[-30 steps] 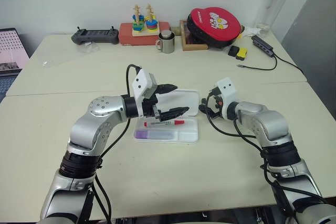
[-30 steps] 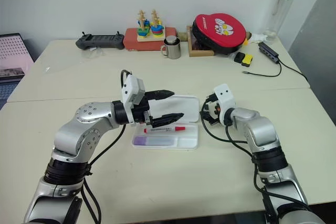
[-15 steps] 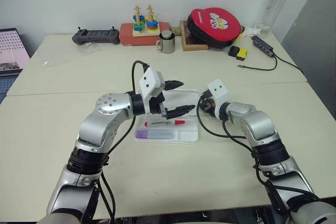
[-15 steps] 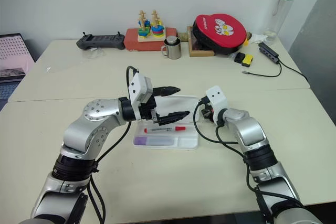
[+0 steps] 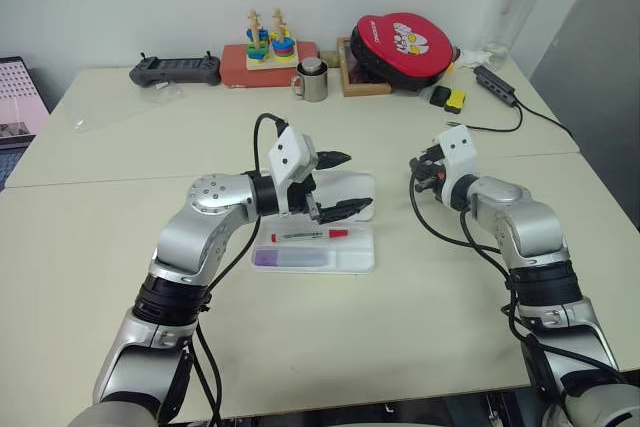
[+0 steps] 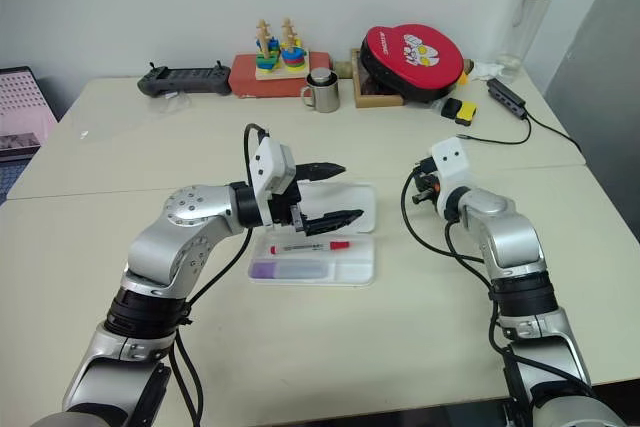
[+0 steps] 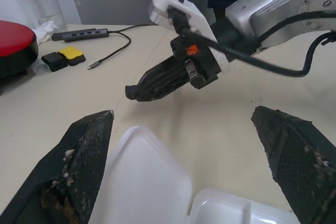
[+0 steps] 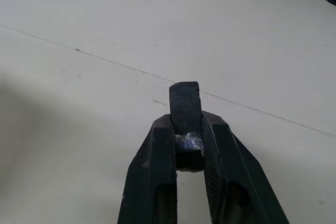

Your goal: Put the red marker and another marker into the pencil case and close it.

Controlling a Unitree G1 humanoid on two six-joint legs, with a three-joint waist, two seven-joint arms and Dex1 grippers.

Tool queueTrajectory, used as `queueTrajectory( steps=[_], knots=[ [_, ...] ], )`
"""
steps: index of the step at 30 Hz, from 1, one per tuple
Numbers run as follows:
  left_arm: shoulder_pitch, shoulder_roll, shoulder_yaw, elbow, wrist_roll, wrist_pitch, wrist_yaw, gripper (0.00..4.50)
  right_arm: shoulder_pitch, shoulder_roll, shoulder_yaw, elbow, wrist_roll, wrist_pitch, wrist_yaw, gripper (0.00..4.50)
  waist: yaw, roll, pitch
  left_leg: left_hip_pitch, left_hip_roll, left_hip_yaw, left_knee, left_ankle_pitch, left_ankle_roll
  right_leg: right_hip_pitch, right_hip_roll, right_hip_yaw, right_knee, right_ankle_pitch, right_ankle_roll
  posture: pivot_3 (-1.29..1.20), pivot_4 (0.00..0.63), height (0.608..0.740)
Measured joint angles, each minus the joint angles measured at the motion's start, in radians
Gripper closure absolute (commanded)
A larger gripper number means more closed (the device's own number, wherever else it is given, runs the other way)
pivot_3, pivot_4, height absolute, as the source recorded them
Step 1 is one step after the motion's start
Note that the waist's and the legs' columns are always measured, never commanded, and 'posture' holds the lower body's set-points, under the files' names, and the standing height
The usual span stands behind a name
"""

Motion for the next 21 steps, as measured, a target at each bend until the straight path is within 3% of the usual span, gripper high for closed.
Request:
queueTrajectory(
  steps=[7, 11, 17, 21],
  knots=[
    [0.086, 0.11, 0.051, -0.078, -0.05, 0.035, -0.049, 0.0, -0.005, -0.049, 0.025, -0.276, 0.185, 0.035, 0.225, 4.19, 0.007, 0.0, 0.0, 0.0, -0.001, -0.002, 0.0, 0.0, 0.0, 0.002, 0.0, -0.001, -0.001, 0.0, 0.0, 0.0, 0.15, 0.74],
    [0.195, 0.219, 0.097, -0.114, -0.067, 0.044, -0.095, 0.0, 0.043, -0.144, 0.176, -0.412, 0.218, 0.105, 0.32, 4.19, 0.01, 0.0, 0.0, 0.0, -0.001, -0.002, 0.0, 0.0, 0.0, 0.002, 0.0, -0.002, -0.001, 0.0, 0.0, 0.0, 0.15, 0.74],
    [0.304, 0.293, 0.14, -0.169, -0.092, 0.056, -0.14, 0.0, 0.077, -0.17, 0.364, -0.396, 0.141, 0.095, 0.34, 4.19, 0.015, 0.0, 0.0, 0.0, -0.001, -0.002, 0.0, 0.0, 0.0, 0.002, 0.0, -0.002, -0.002, 0.0, 0.0, 0.0, 0.15, 0.74],
    [0.339, 0.304, 0.147, -0.203, -0.105, 0.056, -0.15, 0.0, 0.079, -0.166, 0.391, -0.354, 0.109, 0.072, 0.343, 4.19, 0.016, 0.0, 0.0, 0.0, -0.001, -0.002, 0.0, 0.0, 0.0, 0.002, 0.0, -0.002, -0.002, 0.0, 0.0, 0.0, 0.15, 0.74]
  ],
)
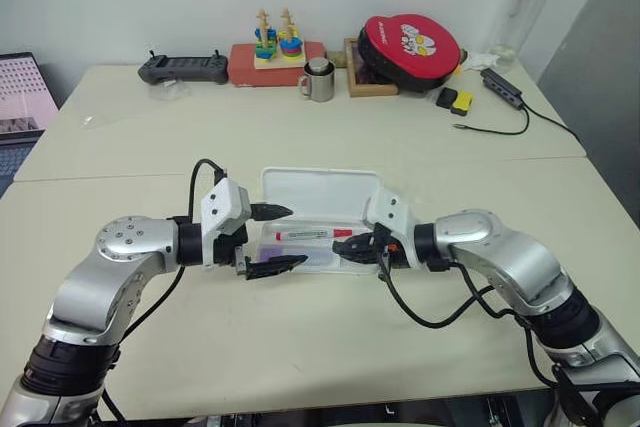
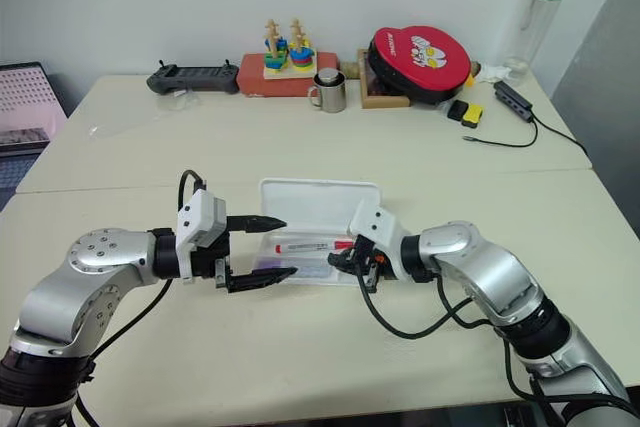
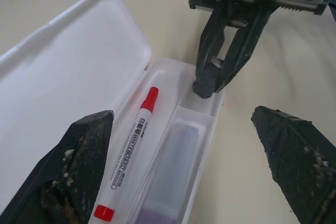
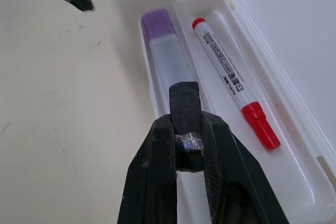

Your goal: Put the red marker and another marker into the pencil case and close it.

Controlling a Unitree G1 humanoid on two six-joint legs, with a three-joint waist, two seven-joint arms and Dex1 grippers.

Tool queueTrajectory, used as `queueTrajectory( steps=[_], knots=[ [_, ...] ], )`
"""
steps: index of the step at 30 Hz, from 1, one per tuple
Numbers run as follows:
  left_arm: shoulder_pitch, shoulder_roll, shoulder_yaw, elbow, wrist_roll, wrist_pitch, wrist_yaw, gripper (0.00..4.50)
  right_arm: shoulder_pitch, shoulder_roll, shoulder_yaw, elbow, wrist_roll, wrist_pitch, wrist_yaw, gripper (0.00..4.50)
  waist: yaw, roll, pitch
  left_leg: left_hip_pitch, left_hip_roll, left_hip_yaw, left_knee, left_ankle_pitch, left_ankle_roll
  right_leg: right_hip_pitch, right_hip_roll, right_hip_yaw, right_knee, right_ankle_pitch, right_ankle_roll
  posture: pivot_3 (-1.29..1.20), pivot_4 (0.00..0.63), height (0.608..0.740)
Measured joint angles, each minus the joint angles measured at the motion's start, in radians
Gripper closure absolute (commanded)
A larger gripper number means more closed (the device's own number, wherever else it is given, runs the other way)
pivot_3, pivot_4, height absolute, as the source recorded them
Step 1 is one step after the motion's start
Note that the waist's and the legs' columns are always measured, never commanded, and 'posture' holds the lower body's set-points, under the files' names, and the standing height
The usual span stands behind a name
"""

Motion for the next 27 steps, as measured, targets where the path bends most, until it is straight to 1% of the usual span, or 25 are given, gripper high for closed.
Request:
queueTrajectory(
  steps=[4, 6, 7, 8, 13, 14, 18, 19, 22, 23, 27],
  knots=[
    [0.008, 0.007, 0.0, -0.007, -0.002, 0.0, 0.001, 0.0, -0.004, -0.001, 0.017, 0.041, -0.031, -0.018, 0.018, 4.19, 0.0, 0.0, 0.0, 0.0, 0.0, 0.0, 0.0, 0.0, 0.0, 0.0, 0.0, 0.0, 0.0, 0.0, 0.0, 0.0, 0.15, 0.74],
    [0.008, 0.007, 0.0, -0.007, -0.002, 0.001, 0.004, 0.0, -0.003, -0.001, 0.026, 0.06, -0.04, -0.026, 0.026, 3.48, 0.0, 0.0, 0.0, 0.0, 0.0, 0.0, 0.0, 0.0, 0.0, 0.0, 0.0, 0.0, 0.0, 0.0, 0.0, 0.0, 0.15, 0.74],
    [0.008, 0.007, 0.0, -0.007, -0.002, 0.001, 0.007, 0.0, -0.003, -0.003, 0.028, 0.063, -0.046, -0.028, 0.031, 3.29, 0.0, 0.0, 0.0, 0.0, 0.0, 0.0, 0.0, 0.0, 0.0, 0.0, 0.0, 0.0, 0.0, 0.0, 0.0, 0.0, 0.15, 0.74],
    [0.008, 0.007, 0.0, -0.007, -0.002, 0.001, 0.01, 0.0, -0.003, -0.003, 0.028, 0.063, -0.05, -0.029, 0.038, 2.95, 0.0, 0.0, 0.0, 0.0, 0.0, 0.0, 0.0, 0.0, 0.0, 0.0, 0.0, 0.0, 0.0, 0.0, 0.0, 0.0, 0.15, 0.74],
    [0.006, 0.007, 0.0, -0.007, -0.001, 0.0, 0.023, 0.0, -0.003, -0.005, 0.027, 0.063, -0.058, -0.029, 0.064, 1.56, 0.0, 0.0, 0.0, 0.0, 0.0, 0.0, 0.0, 0.0, 0.0, 0.0, 0.0, 0.0, 0.0, 0.0, 0.0, 0.0, 0.15, 0.74],
    [0.005, 0.007, 0.0, -0.007, -0.001, 0.0, 0.023, 0.0, -0.003, -0.005, 0.027, 0.063, -0.059, -0.029, 0.066, 1.19, 0.0, 0.0, 0.0, 0.0, 0.0, 0.0, 0.0, 0.0, 0.0, 0.0, 0.0, 0.0, 0.0, 0.0, 0.0, 0.0, 0.15, 0.74],
    [0.003, 0.007, 0.0, -0.007, 0.0, 0.0, 0.028, 0.0, -0.003, -0.006, 0.021, 0.063, -0.06, -0.029, 0.076, 0.2, 0.0, 0.0, 0.0, 0.0, 0.0, 0.0, 0.0, 0.0, 0.0, 0.0, 0.0, 0.0, 0.0, 0.0, 0.0, 0.0, 0.15, 0.74],
    [0.002, 0.007, 0.0, -0.007, 0.0, 0.0, 0.032, 0.0, -0.003, -0.003, 0.015, 0.063, -0.055, -0.029, 0.078, 0.05, 0.0, 0.0, 0.0, 0.0, 0.0, 0.0, 0.0, 0.0, 0.0, 0.0, 0.0, 0.0, 0.0, 0.0, 0.0, 0.0, 0.15, 0.74],
    [0.001, 0.006, 0.0, -0.006, 0.0, 0.001, 0.047, 0.0, -0.007, 0.048, -0.063, 0.057, 0.009, -0.024, 0.079, 0.05, -0.001, 0.0, 0.0, 0.0, 0.0, 0.0, 0.0, 0.0, 0.0, 0.0, 0.0, 0.0, 0.0, 0.0, 0.0, 0.0, 0.15, 0.74],
    [-0.002, 0.004, 0.0, -0.006, 0.0, 0.003, 0.054, 0.0, -0.018, 0.068, -0.092, 0.056, 0.03, -0.021, 0.077, 0.39, -0.002, 0.0, 0.0, 0.0, 0.0, 0.0, 0.0, 0.0, 0.0, 0.0, 0.0, 0.0, 0.0, 0.0, 0.0, 0.0, 0.15, 0.74],
    [-0.018, -0.014, 0.033, 0.001, -0.011, 0.031, 0.101, 0.0, -0.124, 0.11, -0.192, 0.093, 0.062, -0.018, 0.046, 1.33, -0.001, 0.0, 0.0, 0.0, 0.0, -0.001, 0.0, 0.0, 0.0, 0.0, 0.0, -0.001, 0.0, 0.0, 0.0, 0.0, 0.15, 0.74]
  ],
)
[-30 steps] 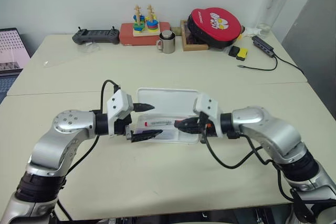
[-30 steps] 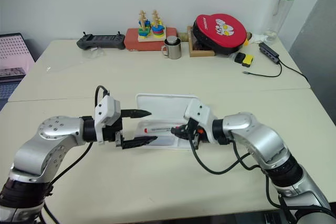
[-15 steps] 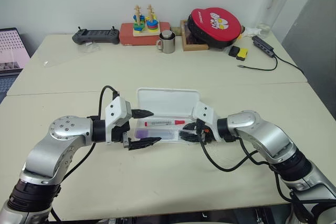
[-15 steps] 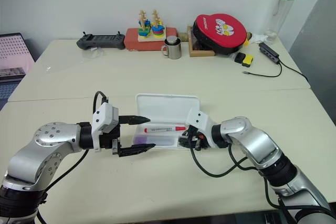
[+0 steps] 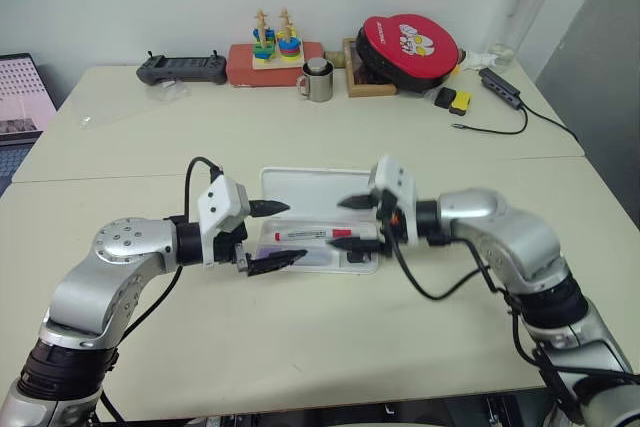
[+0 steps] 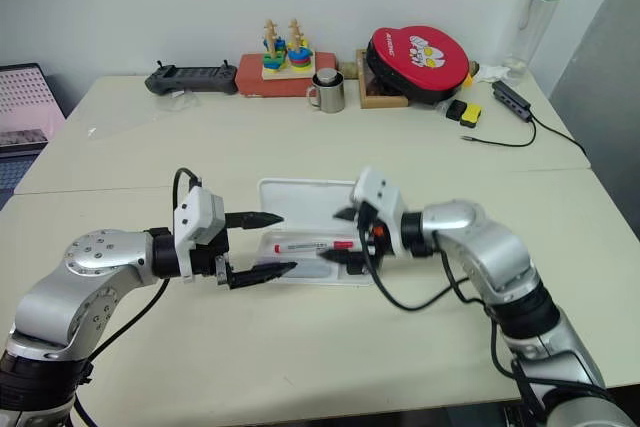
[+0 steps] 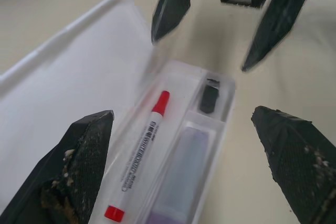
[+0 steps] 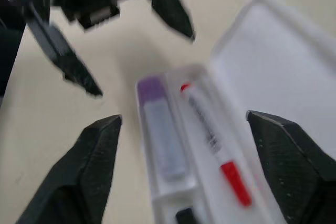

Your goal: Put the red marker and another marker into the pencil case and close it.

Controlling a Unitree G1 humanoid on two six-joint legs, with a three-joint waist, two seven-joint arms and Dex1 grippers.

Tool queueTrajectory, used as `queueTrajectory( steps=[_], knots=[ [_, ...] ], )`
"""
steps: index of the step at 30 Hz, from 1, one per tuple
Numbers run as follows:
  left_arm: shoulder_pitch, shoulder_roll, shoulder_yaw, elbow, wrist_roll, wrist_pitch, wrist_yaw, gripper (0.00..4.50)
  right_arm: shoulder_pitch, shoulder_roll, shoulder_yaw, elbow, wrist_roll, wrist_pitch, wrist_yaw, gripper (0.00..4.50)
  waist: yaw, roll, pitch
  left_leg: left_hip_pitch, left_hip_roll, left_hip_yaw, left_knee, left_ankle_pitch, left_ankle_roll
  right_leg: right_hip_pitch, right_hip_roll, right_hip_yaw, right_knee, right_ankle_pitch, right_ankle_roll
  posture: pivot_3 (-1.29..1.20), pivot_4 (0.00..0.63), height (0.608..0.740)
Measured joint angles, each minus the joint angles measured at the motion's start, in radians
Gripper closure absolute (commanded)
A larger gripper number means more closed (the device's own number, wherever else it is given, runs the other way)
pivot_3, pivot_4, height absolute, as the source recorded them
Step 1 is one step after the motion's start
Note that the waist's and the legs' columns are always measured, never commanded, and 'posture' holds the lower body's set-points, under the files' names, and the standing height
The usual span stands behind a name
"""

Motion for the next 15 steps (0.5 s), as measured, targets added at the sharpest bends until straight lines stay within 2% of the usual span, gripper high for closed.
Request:
queueTrajectory(
  steps=[1, 3, 8, 10, 13, 15],
  knots=[
    [-0.003, -0.014, 0.028, 0.005, -0.017, 0.016, 0.025, 0.0, -0.052, 0.018, -0.026, 0.065, -0.007, -0.015, -0.018, 1.68, -0.001, 0.0, 0.0, 0.0, 0.0, 0.001, 0.0, 0.0, 0.0, 0.0, 0.0, 0.0, 0.0, 0.0, 0.0, 0.0, 0.15, 0.74],
    [-0.007, -0.021, 0.038, 0.006, -0.027, 0.023, 0.04, 0.0, -0.084, 0.024, -0.038, 0.111, -0.017, -0.029, -0.033, 2.0, -0.001, 0.0, 0.0, 0.0, 0.0, 0.0, 0.0, 0.0, 0.0, 0.0, 0.0, 0.0, 0.0, 0.0, 0.0, 0.0, 0.15, 0.74],
    [-0.014, -0.052, 0.072, 0.013, -0.062, 0.059, 0.097, 0.0, -0.3, 0.084, -0.034, 0.504, -0.16, -0.137, -0.147, 3.13, -0.008, 0.0, 0.0, 0.0, 0.0, 0.001, -0.001, 0.0, 0.0, -0.001, 0.0, 0.0, 0.001, 0.0, 0.0, 0.0, 0.15, 0.74],
    [-0.014, -0.052, 0.086, 0.014, -0.071, 0.063, 0.106, 0.0, -0.328, 0.104, -0.034, 0.608, -0.195, -0.171, -0.179, 3.56, -0.008, 0.0, 0.0, 0.0, 0.0, 0.001, -0.001, 0.0, 0.0, -0.001, 0.0, 0.0, 0.0, 0.0, 0.0, 0.0, 0.15, 0.74],
    [-0.01, -0.051, 0.103, 0.012, -0.078, 0.075, 0.116, 0.0, -0.353, 0.133, -0.028, 0.746, -0.246, -0.224, -0.202, 4.45, -0.011, 0.0, 0.0, 0.0, 0.0, 0.002, -0.001, 0.0, 0.0, -0.001, -0.001, 0.001, 0.0, 0.0, 0.0, 0.0, 0.15, 0.74],
    [0.0, -0.05, 0.107, 0.011, -0.08, 0.076, 0.117, 0.0, -0.355, 0.133, -0.02, 0.777, -0.261, -0.238, -0.187, 4.49, -0.012, 0.0, 0.0, 0.0, 0.0, 0.001, -0.001, 0.0, 0.0, -0.001, -0.001, 0.0, 0.0, 0.0, 0.0, 0.0, 0.15, 0.74]
  ],
)
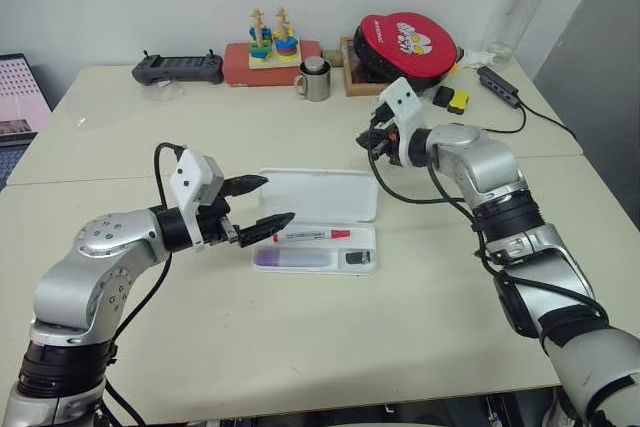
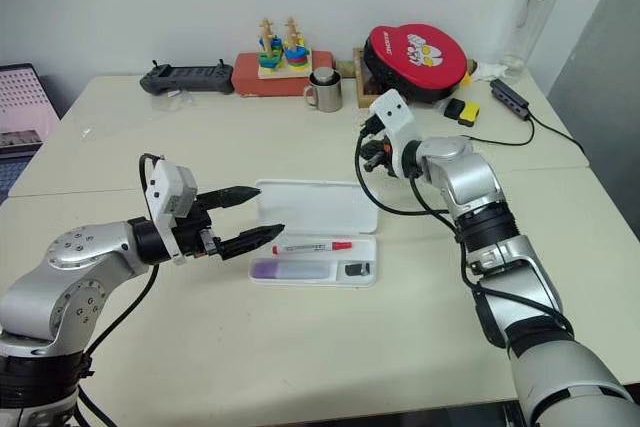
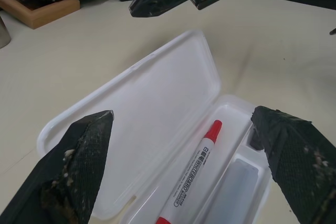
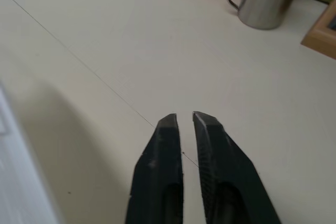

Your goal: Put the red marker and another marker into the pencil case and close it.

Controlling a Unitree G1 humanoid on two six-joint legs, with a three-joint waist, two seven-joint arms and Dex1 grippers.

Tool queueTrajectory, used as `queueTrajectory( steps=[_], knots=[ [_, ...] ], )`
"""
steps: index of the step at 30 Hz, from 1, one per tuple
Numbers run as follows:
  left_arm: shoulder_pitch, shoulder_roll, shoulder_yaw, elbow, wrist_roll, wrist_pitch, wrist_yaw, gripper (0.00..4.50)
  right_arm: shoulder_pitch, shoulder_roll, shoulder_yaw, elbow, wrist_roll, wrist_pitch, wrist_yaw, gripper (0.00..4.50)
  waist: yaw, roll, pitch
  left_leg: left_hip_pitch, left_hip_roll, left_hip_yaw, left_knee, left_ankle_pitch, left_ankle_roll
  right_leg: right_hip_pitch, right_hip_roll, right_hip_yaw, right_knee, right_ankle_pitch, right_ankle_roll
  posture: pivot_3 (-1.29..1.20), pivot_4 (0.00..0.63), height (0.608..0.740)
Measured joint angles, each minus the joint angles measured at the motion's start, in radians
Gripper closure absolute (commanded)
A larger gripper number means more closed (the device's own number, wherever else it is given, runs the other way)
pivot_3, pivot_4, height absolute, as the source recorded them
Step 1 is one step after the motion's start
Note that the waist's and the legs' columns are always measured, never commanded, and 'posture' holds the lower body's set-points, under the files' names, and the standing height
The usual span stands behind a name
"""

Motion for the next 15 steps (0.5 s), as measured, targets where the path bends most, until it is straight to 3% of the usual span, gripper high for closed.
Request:
queueTrajectory(
  steps=[5, 15],
  knots=[
    [0.01, 0.002, 0.01, -0.009, -0.01, 0.004, 0.0, 0.0, 0.017, -0.005, 0.041, -0.045, -0.015, -0.002, 0.104, 4.49, -0.008, 0.0, 0.0, 0.0, 0.0, 0.0, 0.0, 0.0, 0.0, 0.0, 0.0, 0.0, 0.0, 0.0, 0.0, 0.0, 0.15, 0.74],
    [0.044, 0.08, 0.032, -0.015, -0.032, 0.032, -0.047, 0.0, 0.12, -0.078, 0.09, -0.33, 0.006, 0.038, 0.305, 4.49, -0.009, 0.0, 0.0, 0.0, 0.0, -0.001, 0.0, 0.0, 0.0, 0.0, 0.0, 0.0, 0.0, 0.0, 0.0, 0.0, 0.15, 0.74]
  ],
)
